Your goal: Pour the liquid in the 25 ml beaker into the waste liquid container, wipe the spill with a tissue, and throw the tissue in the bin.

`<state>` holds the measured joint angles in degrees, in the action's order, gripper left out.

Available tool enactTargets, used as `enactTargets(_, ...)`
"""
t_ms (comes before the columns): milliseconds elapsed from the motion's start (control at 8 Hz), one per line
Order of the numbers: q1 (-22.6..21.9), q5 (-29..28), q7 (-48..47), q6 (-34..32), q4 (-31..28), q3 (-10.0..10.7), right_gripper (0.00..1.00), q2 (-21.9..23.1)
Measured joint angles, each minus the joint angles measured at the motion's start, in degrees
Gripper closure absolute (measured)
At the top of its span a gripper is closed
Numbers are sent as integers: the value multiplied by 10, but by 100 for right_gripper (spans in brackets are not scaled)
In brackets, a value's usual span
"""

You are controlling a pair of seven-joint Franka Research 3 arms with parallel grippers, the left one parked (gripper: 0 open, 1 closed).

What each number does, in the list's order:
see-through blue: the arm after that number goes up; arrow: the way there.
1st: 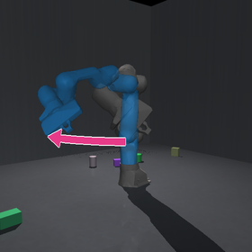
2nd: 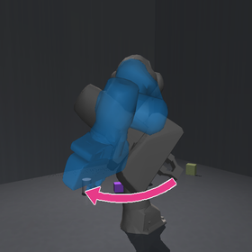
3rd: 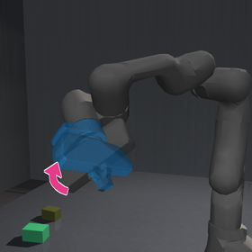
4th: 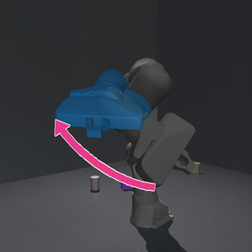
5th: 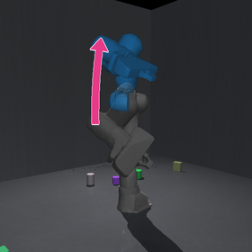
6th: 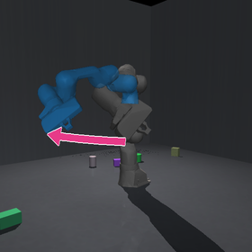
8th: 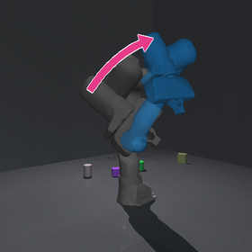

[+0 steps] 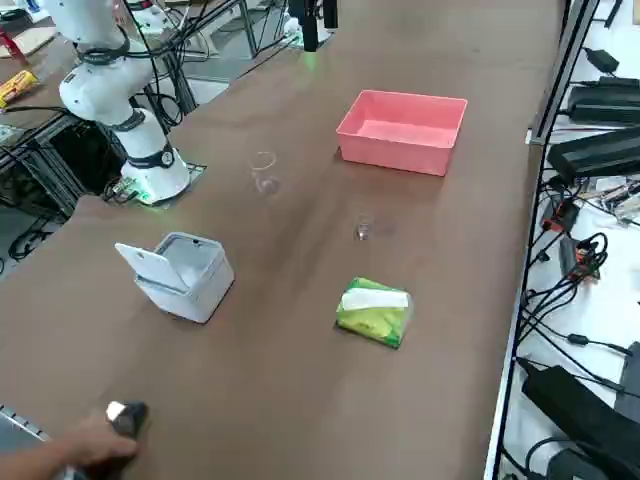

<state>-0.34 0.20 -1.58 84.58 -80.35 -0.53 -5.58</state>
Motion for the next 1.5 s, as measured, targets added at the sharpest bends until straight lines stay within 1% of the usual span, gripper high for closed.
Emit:
enactTargets(500,1,0,0,-10,0,1,0,0)
enactTargets(750,1,0,0,-13,-1,1,0,-9)
enactTargets(1000,1,0,1,-15,-6,1,0,-33)
enactTargets(1375,2,1,9,-12,-13,3,0,-90)
enactTargets(1500,4,1,24,0,-22,5,0,-103)
